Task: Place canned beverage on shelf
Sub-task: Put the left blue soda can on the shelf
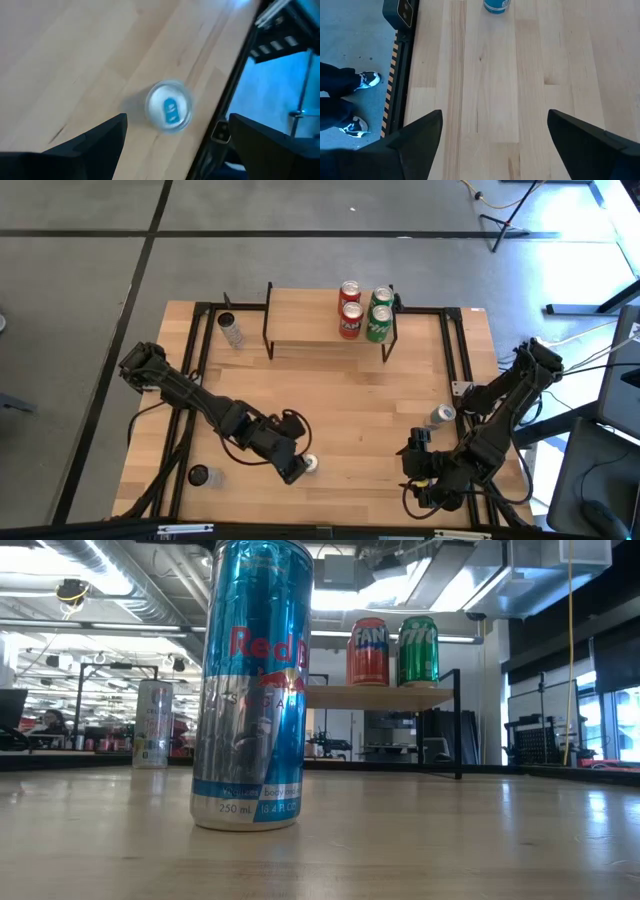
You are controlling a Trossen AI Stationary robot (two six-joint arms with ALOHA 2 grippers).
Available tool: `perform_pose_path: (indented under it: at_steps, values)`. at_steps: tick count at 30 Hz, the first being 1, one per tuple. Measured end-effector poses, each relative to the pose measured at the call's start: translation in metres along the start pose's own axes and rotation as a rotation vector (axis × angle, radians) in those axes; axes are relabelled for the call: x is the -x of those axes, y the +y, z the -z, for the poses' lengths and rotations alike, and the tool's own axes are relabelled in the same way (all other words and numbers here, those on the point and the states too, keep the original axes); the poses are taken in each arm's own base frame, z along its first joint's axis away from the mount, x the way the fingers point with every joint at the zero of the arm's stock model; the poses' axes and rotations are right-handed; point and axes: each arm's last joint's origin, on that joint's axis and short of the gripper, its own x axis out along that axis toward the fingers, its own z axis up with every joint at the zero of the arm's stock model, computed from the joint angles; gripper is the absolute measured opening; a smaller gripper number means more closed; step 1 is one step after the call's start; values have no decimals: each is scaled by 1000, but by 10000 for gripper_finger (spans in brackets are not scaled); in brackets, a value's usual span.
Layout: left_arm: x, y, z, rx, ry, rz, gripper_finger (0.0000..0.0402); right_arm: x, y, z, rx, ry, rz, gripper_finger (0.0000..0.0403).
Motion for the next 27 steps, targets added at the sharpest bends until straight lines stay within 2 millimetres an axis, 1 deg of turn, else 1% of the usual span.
perform_pose_path:
  at_steps: [3, 6, 12, 15, 22, 27]
  values:
    - [-6, -1, 2, -31, -65, 20, 337, 0, 0, 0, 1, 2, 0, 348]
    - [-14, 0, 4, -74, -105, -22, 337, 0, 0, 0, 2, 5, 2, 348]
    - [-37, -1, 9, -188, -109, -68, 337, 0, -1, 1, 5, 10, 6, 348]
    - [-47, -1, 14, -204, -81, -85, 337, 0, -1, 1, 5, 11, 6, 348]
    - [-53, -4, 23, -237, -77, -93, 337, 0, -1, 1, 2, 11, 7, 348]
    - [-61, -3, 25, -261, -88, -113, 337, 0, -1, 1, 4, 10, 10, 348]
